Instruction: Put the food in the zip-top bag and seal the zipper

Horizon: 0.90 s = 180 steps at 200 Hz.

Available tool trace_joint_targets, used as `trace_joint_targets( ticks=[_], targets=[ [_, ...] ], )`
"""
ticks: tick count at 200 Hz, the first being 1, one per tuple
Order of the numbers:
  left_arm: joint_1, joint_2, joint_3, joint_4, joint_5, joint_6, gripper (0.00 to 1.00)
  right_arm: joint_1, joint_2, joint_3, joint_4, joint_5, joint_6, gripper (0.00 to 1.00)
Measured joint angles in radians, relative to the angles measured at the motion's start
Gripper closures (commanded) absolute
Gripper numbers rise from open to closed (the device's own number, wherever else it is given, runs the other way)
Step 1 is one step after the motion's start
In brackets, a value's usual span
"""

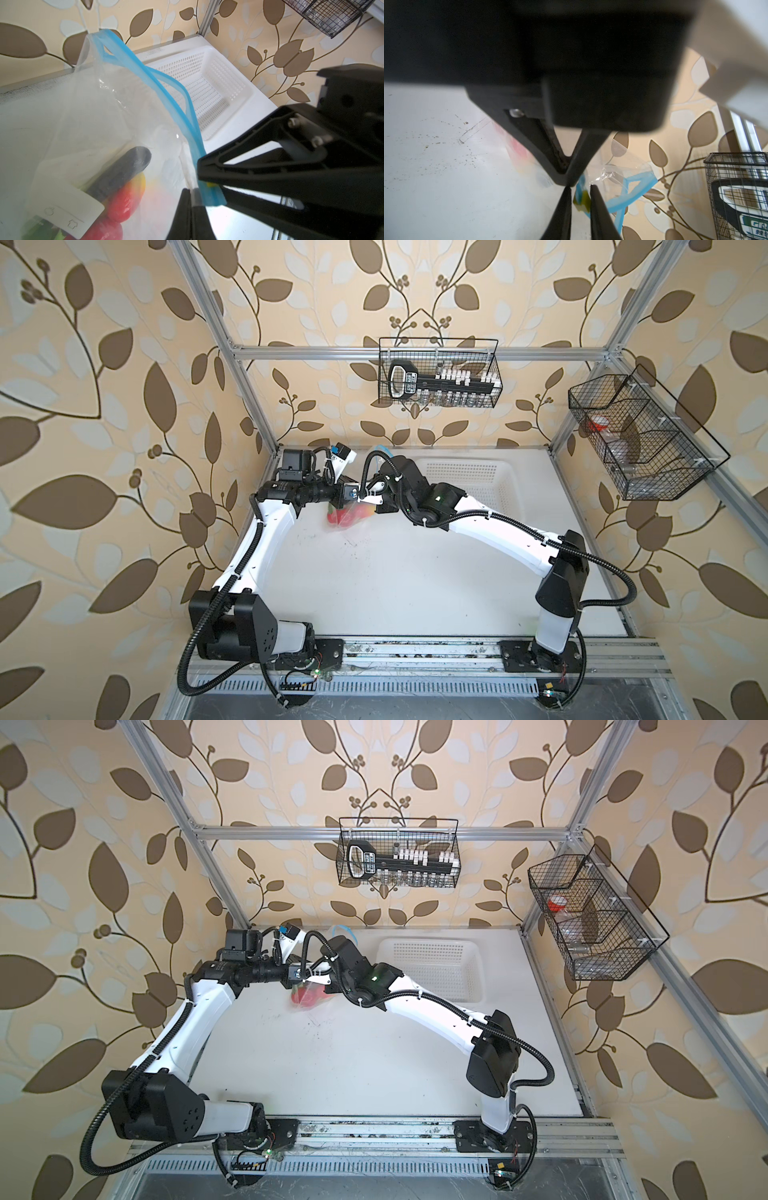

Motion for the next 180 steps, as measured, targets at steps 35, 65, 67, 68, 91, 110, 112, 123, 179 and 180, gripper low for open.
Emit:
trace_joint_targets(
  ticks=[35,65,67,68,91,110,112,123,179,180],
  targets=[
    [0.001,-0.003,0.0,0.0,-0.001,-0.002,1.0,0.0,0.0,0.0,0.0,0.006,0.0,0.9],
    [0.002,-0.016,-0.007,0.0,-0.001,-0.014,1.0,0.0,0.0,0.005,0.003,0.009,-0.001,0.92],
    [0.002,-0.017,-0.008,0.0,-0.002,-0.016,1.0,0.0,0.0,0.005,0.003,0.009,-0.001,0.92],
    [0.002,-0.018,-0.008,0.0,-0.002,-0.016,1.0,0.0,0.0,0.006,0.003,0.009,-0.001,0.92],
    [0.002,-0.032,-0.016,0.006,-0.013,-0.035,1.0,0.0,0.0,0.013,0.005,0.009,0.0,0.93],
    [0.002,-0.046,-0.017,0.019,-0.03,-0.049,1.0,0.0,0.0,0.02,0.009,0.009,0.001,0.93],
    [0.002,-0.047,-0.017,0.02,-0.03,-0.05,1.0,0.0,0.0,0.021,0.01,0.009,0.001,0.93],
    [0.002,-0.057,-0.02,0.024,-0.036,-0.057,1.0,0.0,0.0,0.028,0.009,0.008,0.001,0.94],
    [0.002,-0.077,-0.019,0.027,-0.047,-0.078,1.0,-0.001,0.0,0.047,0.009,0.008,0.008,0.95],
    [0.001,-0.077,-0.019,0.026,-0.047,-0.078,1.0,-0.001,0.0,0.047,0.009,0.007,0.009,0.95]
  ],
)
